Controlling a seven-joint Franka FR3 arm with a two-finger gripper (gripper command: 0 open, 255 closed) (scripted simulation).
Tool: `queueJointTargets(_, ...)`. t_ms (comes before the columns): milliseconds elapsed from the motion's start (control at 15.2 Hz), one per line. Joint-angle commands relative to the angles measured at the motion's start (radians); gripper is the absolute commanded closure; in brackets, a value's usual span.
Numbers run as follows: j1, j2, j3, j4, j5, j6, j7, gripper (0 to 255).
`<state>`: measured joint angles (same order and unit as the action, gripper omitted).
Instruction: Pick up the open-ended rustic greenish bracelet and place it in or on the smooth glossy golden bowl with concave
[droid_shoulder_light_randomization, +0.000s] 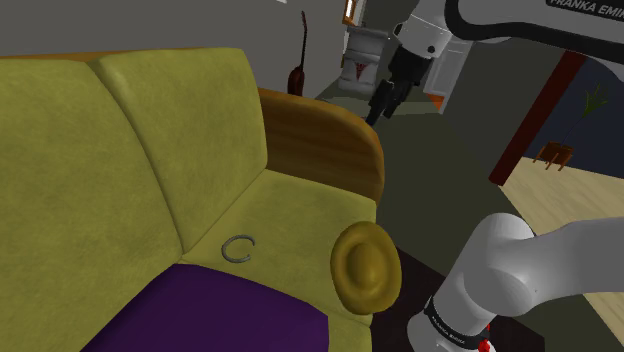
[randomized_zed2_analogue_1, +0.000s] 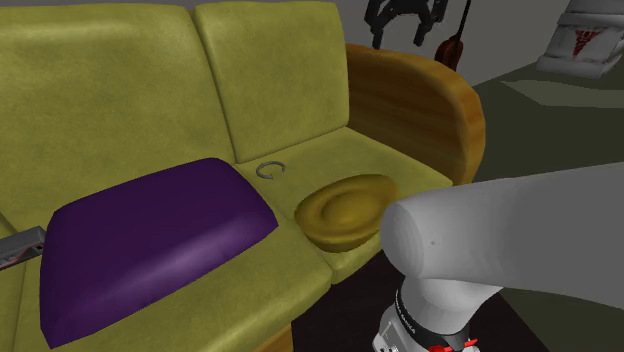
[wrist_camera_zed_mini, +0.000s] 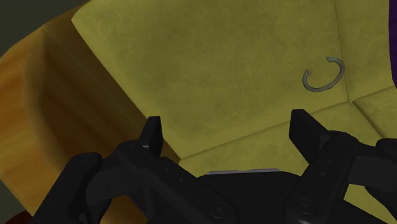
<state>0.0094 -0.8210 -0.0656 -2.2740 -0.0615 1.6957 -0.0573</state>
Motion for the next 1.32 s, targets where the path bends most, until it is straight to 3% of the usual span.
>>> queueJointTargets(0, 0.0, 0.0, 0.0, 0.0, 0.0, 0.0, 0.0, 0)
queueJointTargets(660, 0.035, 0.209, 0.129, -0.078, 0.044, 0.198, 0.154, 0)
queueJointTargets(1254, 0.058, 0.478, 0.238, -0.053, 0.05, 0.361, 0.295, 0)
